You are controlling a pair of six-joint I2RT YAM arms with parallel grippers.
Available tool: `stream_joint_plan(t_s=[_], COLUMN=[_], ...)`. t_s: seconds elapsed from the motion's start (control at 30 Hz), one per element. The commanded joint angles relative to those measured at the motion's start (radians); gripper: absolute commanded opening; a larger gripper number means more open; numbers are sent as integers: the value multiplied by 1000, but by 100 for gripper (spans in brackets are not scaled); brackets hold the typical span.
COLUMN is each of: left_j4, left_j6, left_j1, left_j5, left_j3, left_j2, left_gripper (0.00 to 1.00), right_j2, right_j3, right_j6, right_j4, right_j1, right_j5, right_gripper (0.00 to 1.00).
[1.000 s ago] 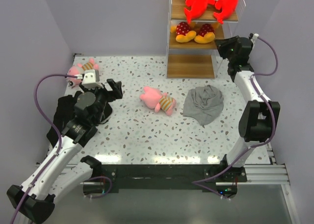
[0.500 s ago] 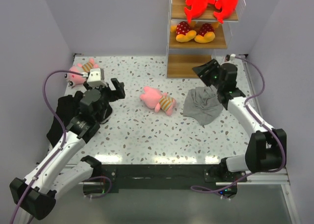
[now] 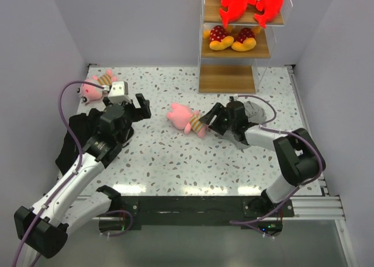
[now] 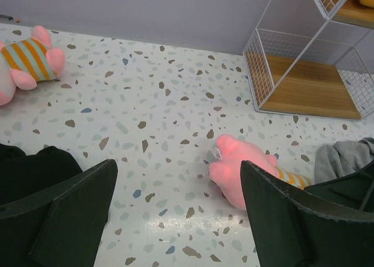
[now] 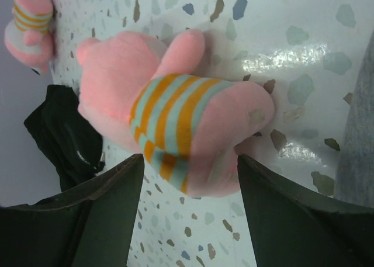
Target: Place and organize the stuffed toys onto the shelf
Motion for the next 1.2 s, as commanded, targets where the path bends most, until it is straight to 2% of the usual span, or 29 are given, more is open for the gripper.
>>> stream_joint_plan(t_s=[0.0, 0.27, 0.3, 0.33, 0.43, 0.47, 0.53, 0.6, 0.63, 0.67, 0.77, 0.87, 0.97, 1.0, 1.03, 1.17], left_j4=[26, 27, 27, 27, 27, 27, 27, 27, 27, 27, 27, 27, 27, 27, 26, 23], left_j6=[21, 20, 20, 20, 20, 20, 20, 20, 20, 20, 20, 18, 20, 20, 20, 20], left_j1=[1, 1, 1, 1, -1, -1, -1, -2, -2, -1, -2, -1, -1, -1, -1, -1], left_j5=[10, 18, 18, 18, 18, 20, 18, 18, 18, 18, 15, 3, 1, 0, 0, -13], left_j3=[32, 32, 32, 32, 29, 29, 26, 29, 29, 31, 32, 31, 29, 29, 31, 31], left_j2=[-5, -7, -8, -7, -10, -7, -5, -2, -2, -1, -7, -15, -19, -19, -18, -21], left_gripper=[91, 91, 91, 91, 91, 91, 91, 91, 91, 91, 91, 91, 91, 91, 91, 91], right_j2=[63, 151, 163, 197, 255, 266, 248, 206, 171, 104, -43, -164, -238, -275, -291, -323], right_j3=[-13, -79, -96, -105, -124, -133, -136, -116, -104, -75, -32, 11, 51, 57, 62, 99], right_j6=[61, 125, 133, 138, 156, 158, 130, 72, -12, -61, -255, -423, -591, -637, -731, -933], right_j4=[122, 340, 408, 459, 675, 787, 849, 791, 729, 579, 321, 128, -21, -43, -62, -136], right_j1=[15, 20, 20, 20, 20, 20, 20, 20, 21, 23, 37, 55, 105, 147, 171, 292], right_j5=[-23, -13, -15, -36, -79, -90, -102, -115, -112, -83, 8, 129, 302, 420, 475, 719], right_gripper=[69, 69, 67, 64, 43, 32, 27, 27, 27, 27, 27, 26, 25, 25, 25, 27])
